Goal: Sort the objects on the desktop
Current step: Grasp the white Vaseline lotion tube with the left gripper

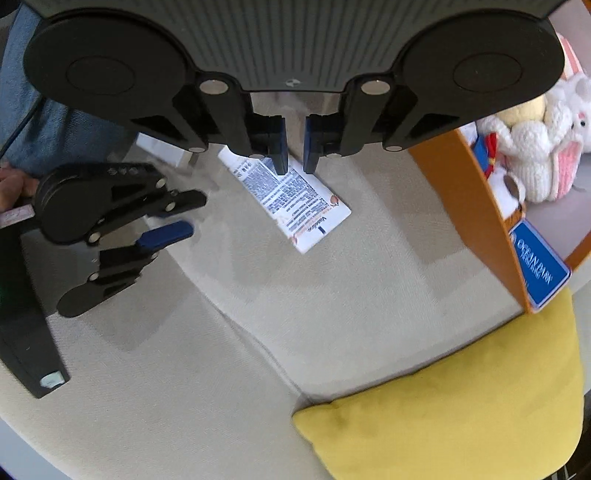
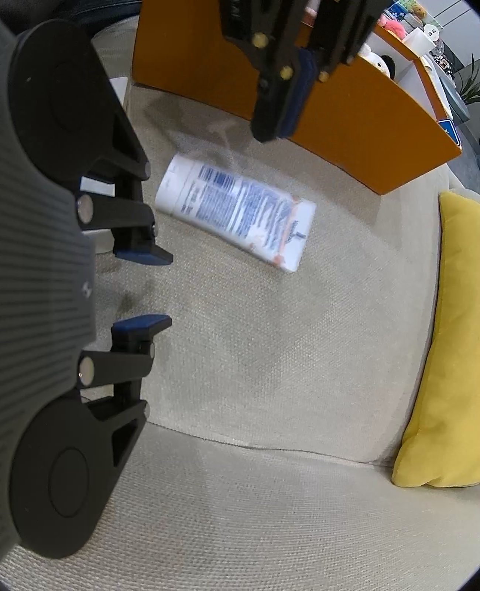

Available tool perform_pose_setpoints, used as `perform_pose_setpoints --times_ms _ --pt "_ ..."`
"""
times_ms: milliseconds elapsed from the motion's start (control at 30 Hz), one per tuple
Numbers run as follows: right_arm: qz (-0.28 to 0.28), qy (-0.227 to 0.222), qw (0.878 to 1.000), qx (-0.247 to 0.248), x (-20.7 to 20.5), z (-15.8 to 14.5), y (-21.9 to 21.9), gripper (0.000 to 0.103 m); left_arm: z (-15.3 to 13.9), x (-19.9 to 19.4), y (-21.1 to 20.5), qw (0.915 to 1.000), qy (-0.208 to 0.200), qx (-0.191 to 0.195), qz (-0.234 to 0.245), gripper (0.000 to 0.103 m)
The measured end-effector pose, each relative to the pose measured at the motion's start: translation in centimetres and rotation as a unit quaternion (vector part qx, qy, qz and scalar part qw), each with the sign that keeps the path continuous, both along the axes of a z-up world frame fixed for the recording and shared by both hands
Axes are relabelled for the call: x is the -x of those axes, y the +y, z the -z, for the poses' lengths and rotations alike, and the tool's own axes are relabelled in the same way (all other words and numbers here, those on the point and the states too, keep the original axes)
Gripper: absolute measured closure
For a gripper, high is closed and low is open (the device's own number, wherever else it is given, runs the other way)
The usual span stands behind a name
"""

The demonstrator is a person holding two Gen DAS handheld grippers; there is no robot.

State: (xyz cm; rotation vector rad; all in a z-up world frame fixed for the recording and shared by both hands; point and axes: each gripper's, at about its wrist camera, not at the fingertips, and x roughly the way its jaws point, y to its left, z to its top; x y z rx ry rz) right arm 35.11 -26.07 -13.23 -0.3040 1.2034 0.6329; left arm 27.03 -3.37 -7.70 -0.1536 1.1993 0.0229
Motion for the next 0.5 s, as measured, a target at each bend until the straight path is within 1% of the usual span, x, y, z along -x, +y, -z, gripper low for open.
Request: perform_pose_setpoints --times_ms 33,133,200,233,267,333,400,467,500 --pt "0.001 0.001 1.0 -0.001 0.0 0.0 0.0 0.072 0.0 0.0 0.2 1.0 0.003 0.002 -0.003 0.093" --pt "-0.002 0.001 1.0 -0.002 0.1 0.0 0.0 0.072 0.3 -0.5 1.2 0.9993 0.007 0.024 -0.028 0.093" --pt "-0.004 0.0 1.0 -0.001 0.1 -0.1 0.0 0.072 0.4 -1.0 1.6 0.9989 0.007 0.032 -0.034 0.092" --pt "-0.006 0.0 1.0 -0.001 0.0 0.0 0.0 0.072 0.4 -1.2 1.6 0.9989 0.008 0.031 -0.036 0.088" --pt "-0.007 -0.001 1.0 0.001 0.0 0.1 0.0 0.072 0.6 -1.4 1.6 0.9988 0.011 0.03 -0.037 0.08" --pt "-0.007 -0.001 1.0 0.004 -0.2 0.3 0.0 0.072 1.2 -1.9 1.5 0.9983 0.02 0.032 -0.045 0.072" --pt "-0.005 0.003 1.0 0.001 -0.3 0.4 -0.1 0.072 1.6 -2.4 1.8 0.997 0.029 0.044 -0.057 0.065" --pt "-0.001 0.007 1.0 -0.002 -0.6 0.4 -0.1 0.072 2.4 -3.1 2.1 0.995 0.035 0.054 -0.076 0.049" --pt "0.003 0.012 1.0 -0.008 -0.7 0.4 0.0 0.072 2.6 -3.4 2.2 0.9945 0.037 0.054 -0.082 0.049"
